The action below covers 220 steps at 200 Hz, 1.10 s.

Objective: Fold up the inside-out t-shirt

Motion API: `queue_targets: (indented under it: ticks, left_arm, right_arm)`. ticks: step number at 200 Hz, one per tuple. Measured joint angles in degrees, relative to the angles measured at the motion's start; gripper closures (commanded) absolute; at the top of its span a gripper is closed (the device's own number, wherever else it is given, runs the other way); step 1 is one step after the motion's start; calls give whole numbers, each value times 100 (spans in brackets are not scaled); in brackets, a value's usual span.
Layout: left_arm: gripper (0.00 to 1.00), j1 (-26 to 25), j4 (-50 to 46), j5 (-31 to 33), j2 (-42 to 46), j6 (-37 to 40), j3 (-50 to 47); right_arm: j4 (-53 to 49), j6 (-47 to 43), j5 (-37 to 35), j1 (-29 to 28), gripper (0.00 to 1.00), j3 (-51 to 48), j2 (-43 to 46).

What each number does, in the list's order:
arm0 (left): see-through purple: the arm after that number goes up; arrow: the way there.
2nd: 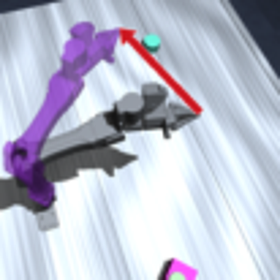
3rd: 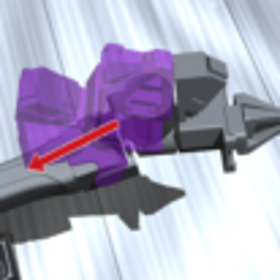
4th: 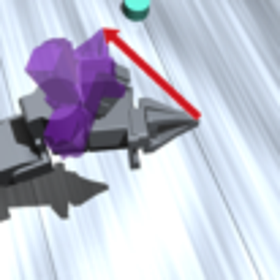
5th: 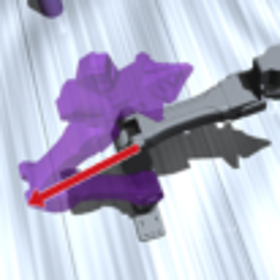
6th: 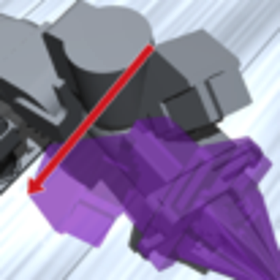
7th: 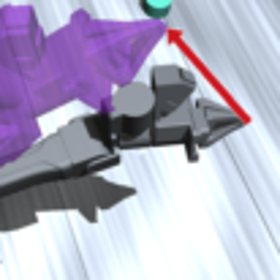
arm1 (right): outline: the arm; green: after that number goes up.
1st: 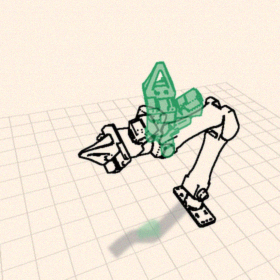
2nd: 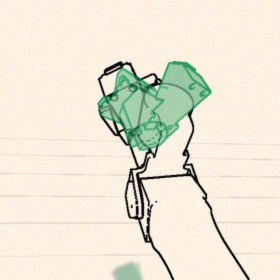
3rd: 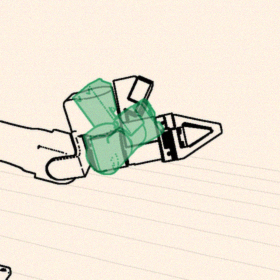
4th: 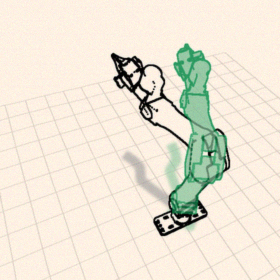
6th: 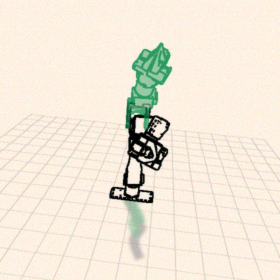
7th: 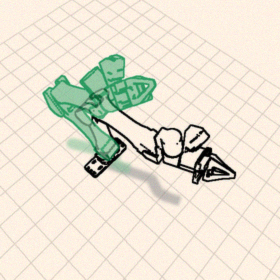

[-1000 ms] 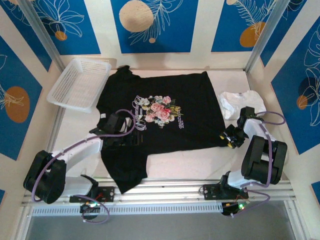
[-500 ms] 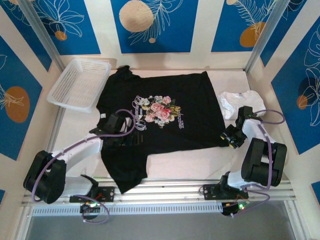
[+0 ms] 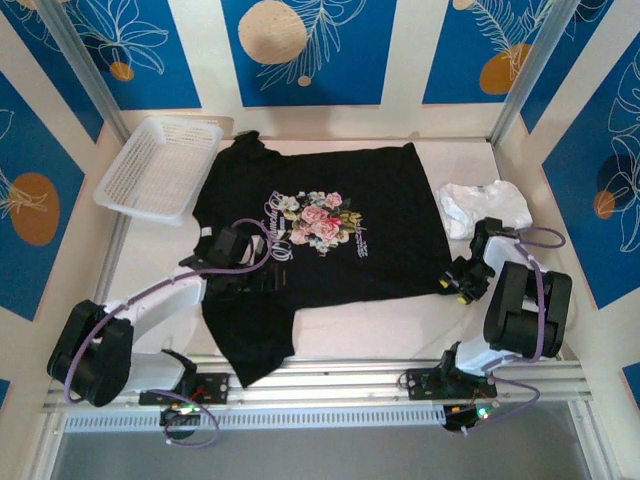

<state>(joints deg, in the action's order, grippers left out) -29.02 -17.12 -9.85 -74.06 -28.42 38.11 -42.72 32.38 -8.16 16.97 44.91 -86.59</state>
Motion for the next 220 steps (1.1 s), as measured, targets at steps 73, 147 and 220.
queue_targets:
  ticks: [73,147,220]
  left_arm:
    - [14,0,-74,94,146,7,0]
    - [19,-369,-977,555,1268,-299,-151]
    - [24,-1821,-2575,1318,1683,-1687,-619]
  right_arm:
    - [-144,-59,72,90,82,144,-162]
    - [247,-87,59,-240,98,170,-9]
    - [713,-118,168,-907,98,168,577]
